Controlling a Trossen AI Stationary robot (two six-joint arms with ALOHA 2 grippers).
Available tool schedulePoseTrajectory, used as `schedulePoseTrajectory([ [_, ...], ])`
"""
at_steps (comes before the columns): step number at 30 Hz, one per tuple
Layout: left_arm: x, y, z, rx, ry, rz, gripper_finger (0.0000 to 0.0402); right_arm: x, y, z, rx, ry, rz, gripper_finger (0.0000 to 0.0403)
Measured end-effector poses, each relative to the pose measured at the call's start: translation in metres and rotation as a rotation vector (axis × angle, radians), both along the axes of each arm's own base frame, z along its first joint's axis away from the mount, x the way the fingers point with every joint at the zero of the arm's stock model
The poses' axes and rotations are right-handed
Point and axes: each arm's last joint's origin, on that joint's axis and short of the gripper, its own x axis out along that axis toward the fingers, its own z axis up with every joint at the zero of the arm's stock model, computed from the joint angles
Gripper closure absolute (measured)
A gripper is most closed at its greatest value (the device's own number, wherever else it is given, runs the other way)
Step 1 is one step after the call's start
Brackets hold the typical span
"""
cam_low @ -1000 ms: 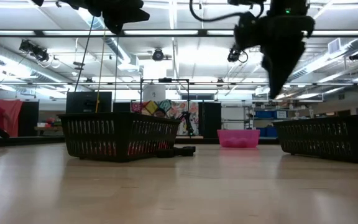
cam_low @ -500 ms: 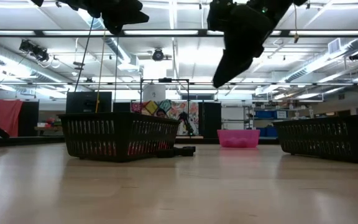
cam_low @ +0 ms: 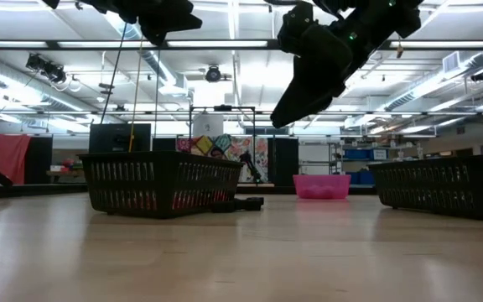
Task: Sort Halloween decoration
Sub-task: Put the black skeleton toy into the right black bin
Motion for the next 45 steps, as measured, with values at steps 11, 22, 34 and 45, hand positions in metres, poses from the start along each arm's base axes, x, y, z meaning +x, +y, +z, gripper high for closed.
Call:
schedulePoseTrajectory([
  [11,0.001,0.0,0.002,0.017,-0.022,-0.004,0.0246,0.013,0.002,-0.028,0.004,0.066,0.01,0.0141],
  [22,0.001,0.0,0.002,0.013,-0.021,-0.003,0.0246,0.033,0.002,-0.059,0.035,0.145,0.014,0.0104],
  [34,0.0,0.0,0.001,0.014,-0.007,-0.003,0.0246,0.057,-0.015,-0.09,0.017,0.193,0.015,0.011],
  [45,0.0,0.0,0.0,0.016,0.003,-0.004,0.0246,0.055,-0.018,-0.093,0.068,0.224,0.052,0.019],
])
